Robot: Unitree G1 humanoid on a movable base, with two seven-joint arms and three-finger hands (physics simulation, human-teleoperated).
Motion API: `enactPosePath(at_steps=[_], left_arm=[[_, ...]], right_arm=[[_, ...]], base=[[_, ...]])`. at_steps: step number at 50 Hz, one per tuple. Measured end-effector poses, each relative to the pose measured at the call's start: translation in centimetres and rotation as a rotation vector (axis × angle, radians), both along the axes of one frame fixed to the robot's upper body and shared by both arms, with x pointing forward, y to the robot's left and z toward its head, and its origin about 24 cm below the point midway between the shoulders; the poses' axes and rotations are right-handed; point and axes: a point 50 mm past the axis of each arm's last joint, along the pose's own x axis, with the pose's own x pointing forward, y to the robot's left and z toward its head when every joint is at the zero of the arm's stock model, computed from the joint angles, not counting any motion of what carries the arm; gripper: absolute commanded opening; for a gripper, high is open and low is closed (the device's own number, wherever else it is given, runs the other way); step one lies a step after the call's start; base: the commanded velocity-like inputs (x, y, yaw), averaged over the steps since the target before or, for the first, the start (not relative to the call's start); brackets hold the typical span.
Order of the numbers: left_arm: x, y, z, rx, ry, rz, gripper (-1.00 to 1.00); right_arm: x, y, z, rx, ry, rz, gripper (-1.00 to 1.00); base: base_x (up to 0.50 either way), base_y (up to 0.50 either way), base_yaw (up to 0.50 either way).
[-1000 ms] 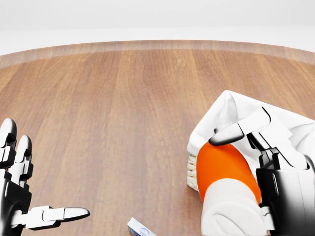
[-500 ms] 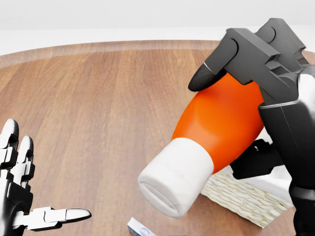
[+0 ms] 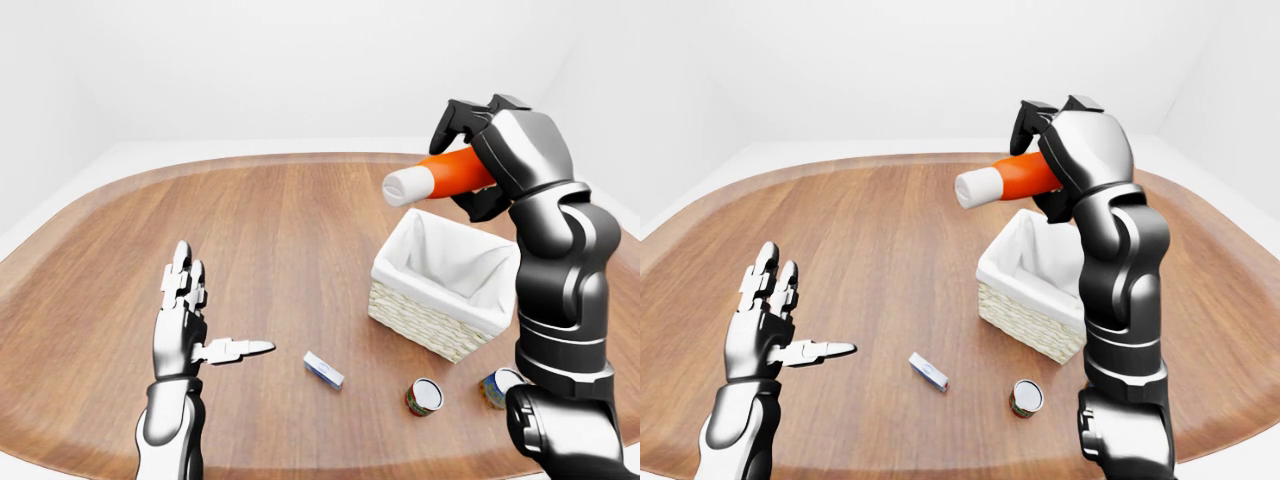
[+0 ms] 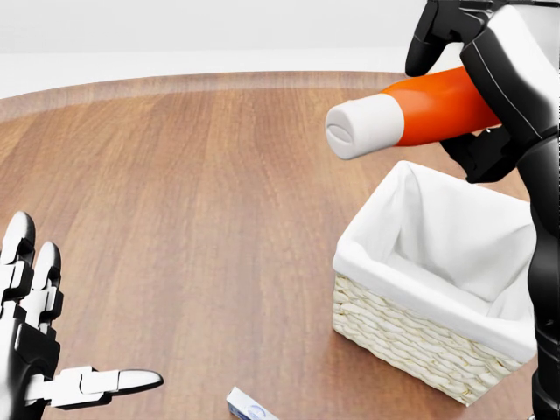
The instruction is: Pick up the ketchup, and put it in the basket.
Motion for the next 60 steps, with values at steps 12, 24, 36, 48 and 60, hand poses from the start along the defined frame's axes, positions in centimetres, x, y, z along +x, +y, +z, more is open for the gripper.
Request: enactPosePath(at_steps=[12, 24, 36, 48, 60], left_arm=[[0.0, 0.1, 0.1, -0.004, -0.003, 0.003, 1.00], [0.0, 0.2, 0.2, -0.007, -0.005, 0.006, 1.00], [-0.1, 0.2, 0.2, -0.007, -0.005, 0.007, 1.00], [0.0, 0.3, 0.2, -0.007, -0.004, 0.007, 1.00], [0.1, 0.2, 0.1, -0.006, -0.003, 0.006, 1.00]], right_arm=[[3.7, -2.9, -1.0, -0.063, 0.114, -0.196, -1.00], [6.3, -5.2, -3.8, -0.109, 0.186, -0.321, -1.00], [8.0, -6.1, -7.3, -0.165, 0.237, -0.369, -1.00], [9.0, -6.3, -10.8, -0.199, 0.282, -0.382, -1.00], [9.3, -6.2, -13.9, -0.234, 0.328, -0.384, -1.00]], base=[[0.00, 0.00, 0.00], [0.00, 0.00, 0.00], [0.00, 0.00, 0.00], [0.00, 0.00, 0.00], [0.00, 0.00, 0.00]])
